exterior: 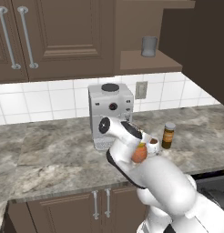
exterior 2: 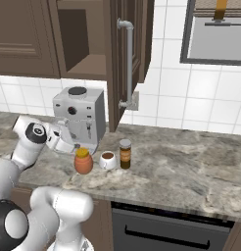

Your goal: Pick the cinnamon and honey bottle from the cabinet and place them next to the mug.

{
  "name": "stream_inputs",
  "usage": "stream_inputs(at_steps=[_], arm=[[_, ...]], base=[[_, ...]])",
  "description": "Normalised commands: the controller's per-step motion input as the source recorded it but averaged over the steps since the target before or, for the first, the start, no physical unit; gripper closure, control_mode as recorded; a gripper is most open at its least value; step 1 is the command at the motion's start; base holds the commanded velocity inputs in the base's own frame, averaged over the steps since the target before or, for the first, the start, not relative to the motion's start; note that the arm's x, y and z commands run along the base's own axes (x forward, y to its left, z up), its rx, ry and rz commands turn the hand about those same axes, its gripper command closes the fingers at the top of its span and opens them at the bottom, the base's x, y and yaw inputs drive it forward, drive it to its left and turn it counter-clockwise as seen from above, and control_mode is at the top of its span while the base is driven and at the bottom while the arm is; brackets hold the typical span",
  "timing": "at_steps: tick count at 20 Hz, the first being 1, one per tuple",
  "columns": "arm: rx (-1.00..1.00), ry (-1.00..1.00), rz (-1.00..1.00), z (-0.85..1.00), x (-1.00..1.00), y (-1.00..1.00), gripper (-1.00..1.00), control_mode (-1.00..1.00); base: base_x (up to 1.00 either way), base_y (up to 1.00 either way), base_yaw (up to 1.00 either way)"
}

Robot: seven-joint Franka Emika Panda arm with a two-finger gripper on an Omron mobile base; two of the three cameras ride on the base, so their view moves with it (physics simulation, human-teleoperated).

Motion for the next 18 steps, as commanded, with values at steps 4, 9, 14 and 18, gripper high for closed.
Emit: stream_inputs(at_steps=[4, 9, 14, 18], arm=[[0.0, -0.04, 0.04, 0.57, -0.45, -0.1, -1.0, -1.0], [0.0, -0.07, 0.11, 0.74, -0.3, -0.35, -1.0, -1.0], [0.02, 0.0, 0.16, 0.71, -0.2, -0.49, -1.0, -1.0], [0.0, 0.0, 0.19, 0.6, -0.35, -0.51, -1.0, -1.0]], base=[[0.0, 0.0, 0.0], [0.0, 0.0, 0.0], [0.0, 0.0, 0.0], [0.0, 0.0, 0.0]])
